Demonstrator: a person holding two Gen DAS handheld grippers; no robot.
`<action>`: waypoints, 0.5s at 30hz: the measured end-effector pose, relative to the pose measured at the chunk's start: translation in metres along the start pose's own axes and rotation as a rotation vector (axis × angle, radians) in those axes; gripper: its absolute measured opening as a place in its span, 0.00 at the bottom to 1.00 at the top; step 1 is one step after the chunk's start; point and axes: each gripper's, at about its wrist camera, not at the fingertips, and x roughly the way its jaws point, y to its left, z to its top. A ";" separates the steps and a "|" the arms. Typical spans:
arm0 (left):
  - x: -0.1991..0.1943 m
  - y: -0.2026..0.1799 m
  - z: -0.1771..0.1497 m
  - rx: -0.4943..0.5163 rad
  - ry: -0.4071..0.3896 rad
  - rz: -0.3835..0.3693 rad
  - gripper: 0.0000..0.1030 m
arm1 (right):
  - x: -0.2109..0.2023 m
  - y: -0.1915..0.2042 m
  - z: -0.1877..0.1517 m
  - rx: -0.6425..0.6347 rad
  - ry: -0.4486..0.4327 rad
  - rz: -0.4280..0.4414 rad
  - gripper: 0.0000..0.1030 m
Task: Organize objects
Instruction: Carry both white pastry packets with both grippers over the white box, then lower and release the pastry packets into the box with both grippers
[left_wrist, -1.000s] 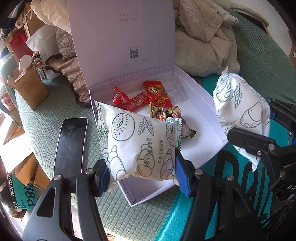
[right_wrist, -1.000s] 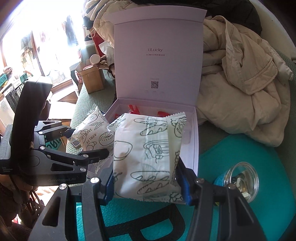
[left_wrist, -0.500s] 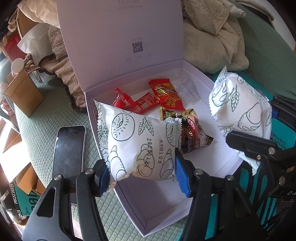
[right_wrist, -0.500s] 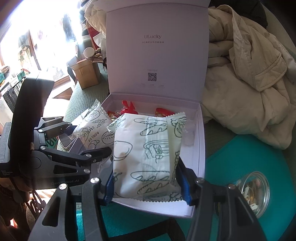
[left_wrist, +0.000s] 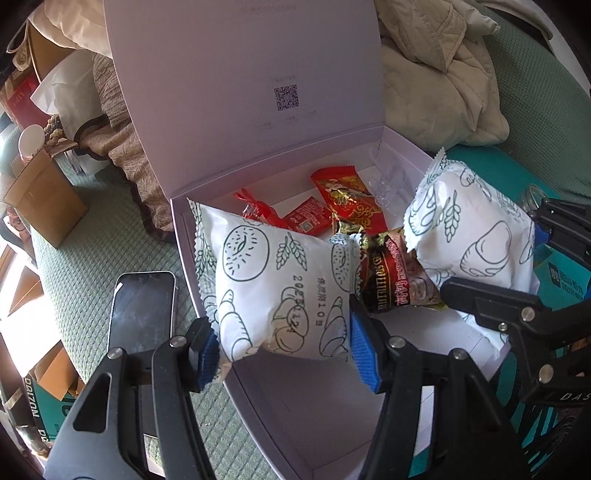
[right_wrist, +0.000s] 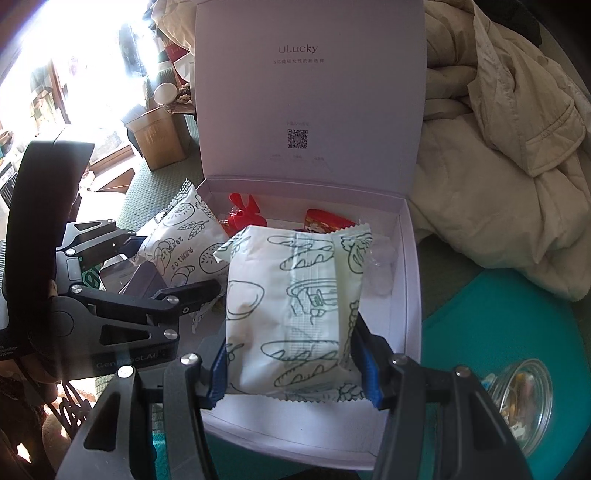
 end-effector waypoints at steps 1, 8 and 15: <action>0.001 0.000 0.001 0.004 0.000 0.004 0.56 | 0.002 -0.001 0.001 0.001 0.002 -0.005 0.56; 0.011 0.000 0.007 0.013 -0.004 0.016 0.57 | 0.014 -0.004 0.003 -0.005 0.024 -0.021 0.56; 0.017 -0.004 0.009 0.037 -0.002 0.044 0.58 | 0.020 -0.006 0.003 -0.022 0.036 -0.042 0.56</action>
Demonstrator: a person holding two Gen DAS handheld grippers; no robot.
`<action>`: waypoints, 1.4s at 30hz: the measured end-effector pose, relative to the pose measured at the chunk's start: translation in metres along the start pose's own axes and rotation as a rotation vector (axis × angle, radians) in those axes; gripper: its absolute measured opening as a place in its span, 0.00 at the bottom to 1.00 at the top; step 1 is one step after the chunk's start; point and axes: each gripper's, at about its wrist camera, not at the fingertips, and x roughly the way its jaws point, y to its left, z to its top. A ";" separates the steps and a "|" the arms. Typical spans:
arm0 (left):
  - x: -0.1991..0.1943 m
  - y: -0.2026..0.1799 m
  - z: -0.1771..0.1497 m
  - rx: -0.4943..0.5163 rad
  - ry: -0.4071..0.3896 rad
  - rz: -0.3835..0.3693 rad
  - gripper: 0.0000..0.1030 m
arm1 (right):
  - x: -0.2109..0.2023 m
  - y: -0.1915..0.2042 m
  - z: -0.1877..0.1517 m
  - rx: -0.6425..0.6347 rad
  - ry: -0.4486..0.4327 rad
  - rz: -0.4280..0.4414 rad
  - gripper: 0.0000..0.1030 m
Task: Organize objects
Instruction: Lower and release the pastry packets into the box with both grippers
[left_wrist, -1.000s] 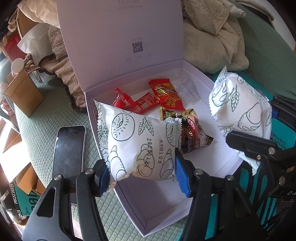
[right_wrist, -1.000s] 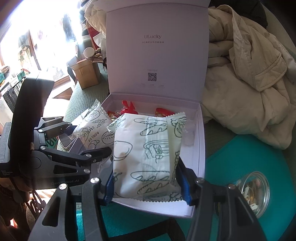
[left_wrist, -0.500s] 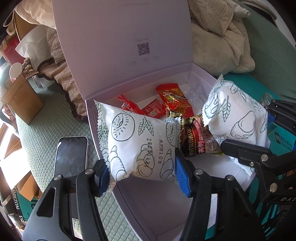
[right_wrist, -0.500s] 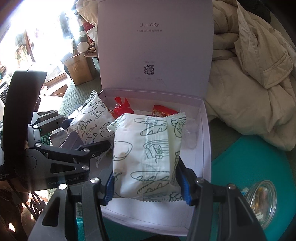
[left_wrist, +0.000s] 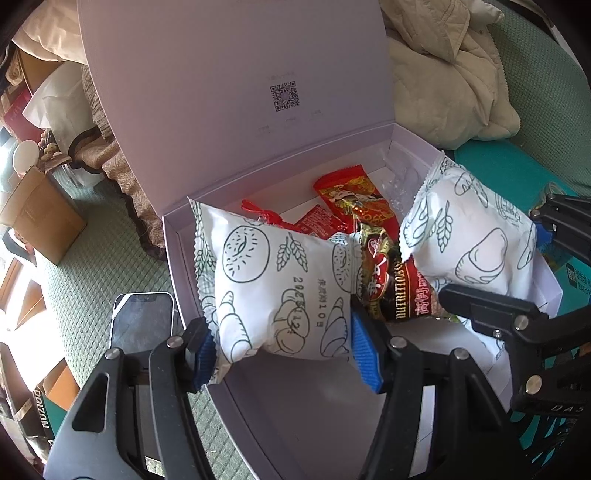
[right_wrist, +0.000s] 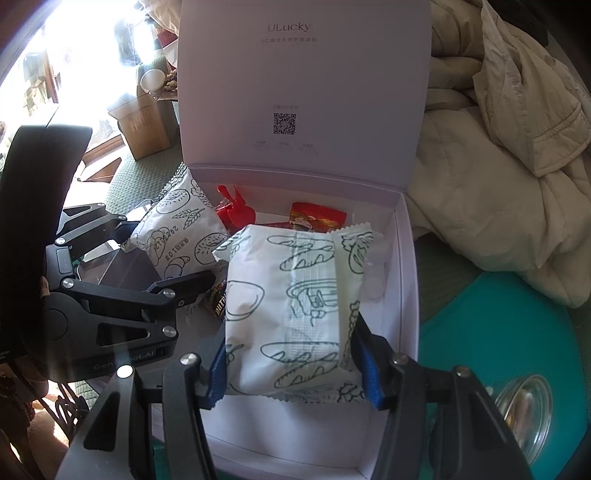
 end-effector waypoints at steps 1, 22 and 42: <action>0.001 -0.001 0.000 0.005 0.002 0.006 0.58 | 0.001 0.000 -0.001 -0.004 0.003 -0.002 0.57; -0.003 -0.009 0.009 0.019 0.004 0.035 0.61 | -0.005 -0.006 0.001 0.005 0.023 0.019 0.59; -0.031 -0.011 0.021 0.036 -0.047 0.106 0.84 | -0.042 -0.006 0.006 -0.015 -0.034 -0.054 0.70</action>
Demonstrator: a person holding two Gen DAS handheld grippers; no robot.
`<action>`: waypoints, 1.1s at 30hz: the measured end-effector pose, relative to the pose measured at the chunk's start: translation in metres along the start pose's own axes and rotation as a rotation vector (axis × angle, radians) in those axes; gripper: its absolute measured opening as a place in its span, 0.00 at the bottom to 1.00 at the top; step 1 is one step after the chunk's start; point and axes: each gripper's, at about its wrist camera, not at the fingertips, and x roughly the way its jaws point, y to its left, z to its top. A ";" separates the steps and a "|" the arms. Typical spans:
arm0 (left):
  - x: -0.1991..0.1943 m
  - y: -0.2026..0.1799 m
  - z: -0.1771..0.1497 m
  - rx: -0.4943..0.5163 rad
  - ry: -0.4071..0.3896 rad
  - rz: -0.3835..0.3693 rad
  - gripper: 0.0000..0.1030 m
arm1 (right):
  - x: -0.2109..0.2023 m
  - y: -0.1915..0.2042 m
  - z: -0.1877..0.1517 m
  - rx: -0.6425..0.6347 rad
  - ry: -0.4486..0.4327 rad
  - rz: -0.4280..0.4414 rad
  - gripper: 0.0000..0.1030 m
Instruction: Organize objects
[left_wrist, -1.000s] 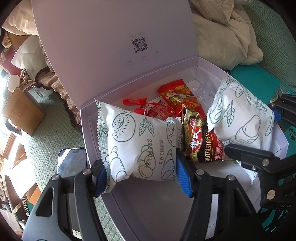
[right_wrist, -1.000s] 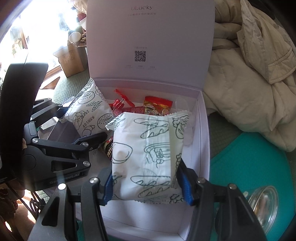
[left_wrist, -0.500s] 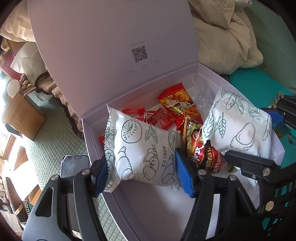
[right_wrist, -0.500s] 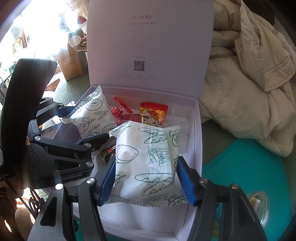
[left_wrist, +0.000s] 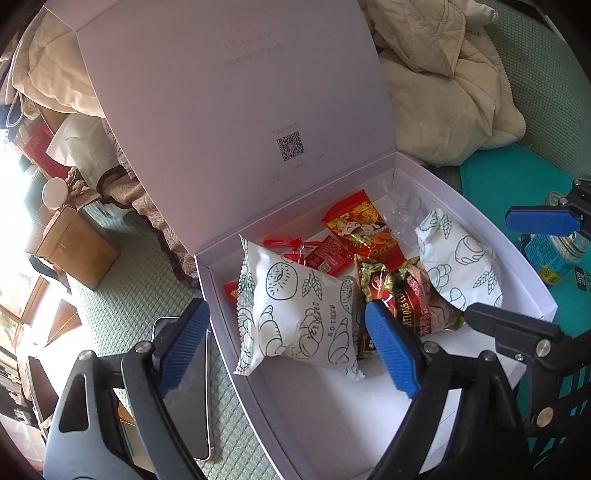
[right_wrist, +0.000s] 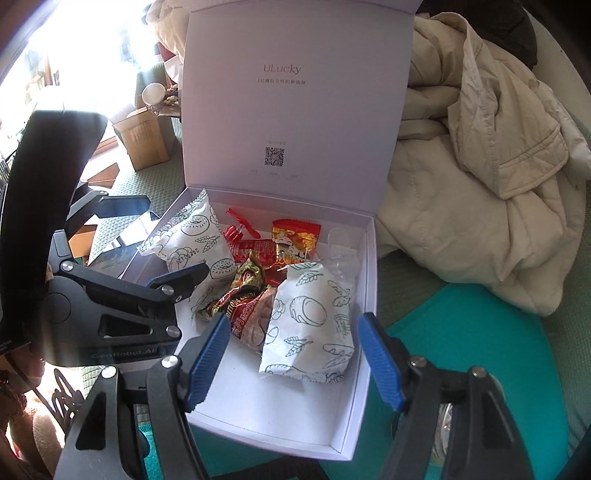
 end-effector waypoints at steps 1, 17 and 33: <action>-0.002 0.004 0.002 -0.009 -0.001 -0.004 0.84 | -0.003 0.000 0.001 0.002 -0.006 -0.005 0.70; -0.085 0.022 0.018 -0.107 -0.094 -0.067 0.84 | -0.091 -0.004 0.014 0.039 -0.156 -0.058 0.70; -0.186 0.019 0.011 -0.135 -0.213 -0.081 0.84 | -0.176 0.004 0.004 0.078 -0.286 -0.106 0.75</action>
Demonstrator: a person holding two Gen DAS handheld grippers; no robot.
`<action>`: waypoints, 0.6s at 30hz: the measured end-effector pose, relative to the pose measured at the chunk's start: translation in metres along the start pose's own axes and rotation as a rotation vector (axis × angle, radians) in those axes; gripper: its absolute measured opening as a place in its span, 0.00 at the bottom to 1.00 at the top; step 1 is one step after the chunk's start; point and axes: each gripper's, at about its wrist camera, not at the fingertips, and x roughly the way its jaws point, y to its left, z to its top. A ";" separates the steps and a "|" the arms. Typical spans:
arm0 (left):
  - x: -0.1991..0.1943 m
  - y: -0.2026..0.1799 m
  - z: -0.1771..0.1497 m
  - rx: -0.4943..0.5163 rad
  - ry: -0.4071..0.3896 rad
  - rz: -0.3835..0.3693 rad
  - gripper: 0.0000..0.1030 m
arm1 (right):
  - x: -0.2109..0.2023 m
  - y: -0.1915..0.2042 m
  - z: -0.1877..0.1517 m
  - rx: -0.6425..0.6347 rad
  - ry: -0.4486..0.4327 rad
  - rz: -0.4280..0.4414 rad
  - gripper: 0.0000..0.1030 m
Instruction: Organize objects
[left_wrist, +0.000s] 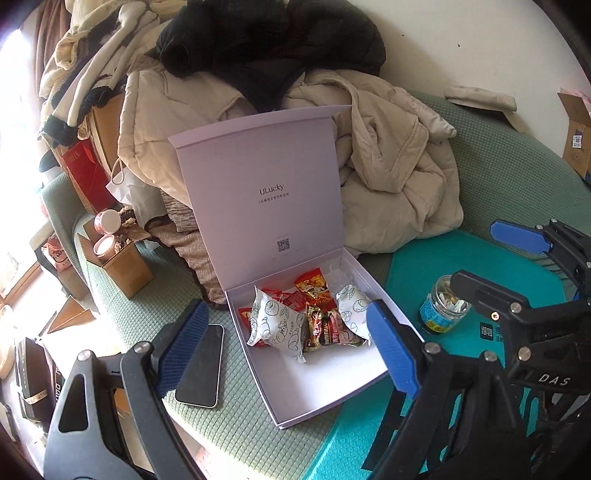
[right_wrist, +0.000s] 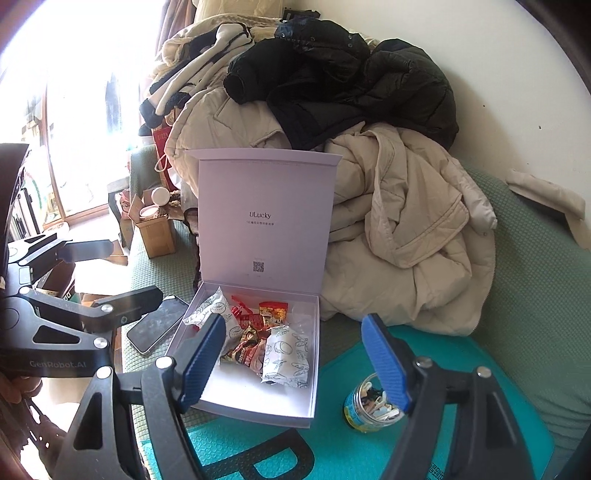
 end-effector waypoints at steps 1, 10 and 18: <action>-0.006 -0.002 0.000 0.002 -0.010 0.005 0.85 | -0.005 0.001 0.000 -0.002 -0.004 -0.005 0.75; -0.044 -0.013 -0.017 0.007 -0.045 0.008 0.92 | -0.039 0.011 -0.020 -0.023 -0.010 -0.021 0.78; -0.056 -0.014 -0.049 -0.021 -0.023 0.024 0.93 | -0.045 0.022 -0.051 -0.007 0.037 -0.032 0.78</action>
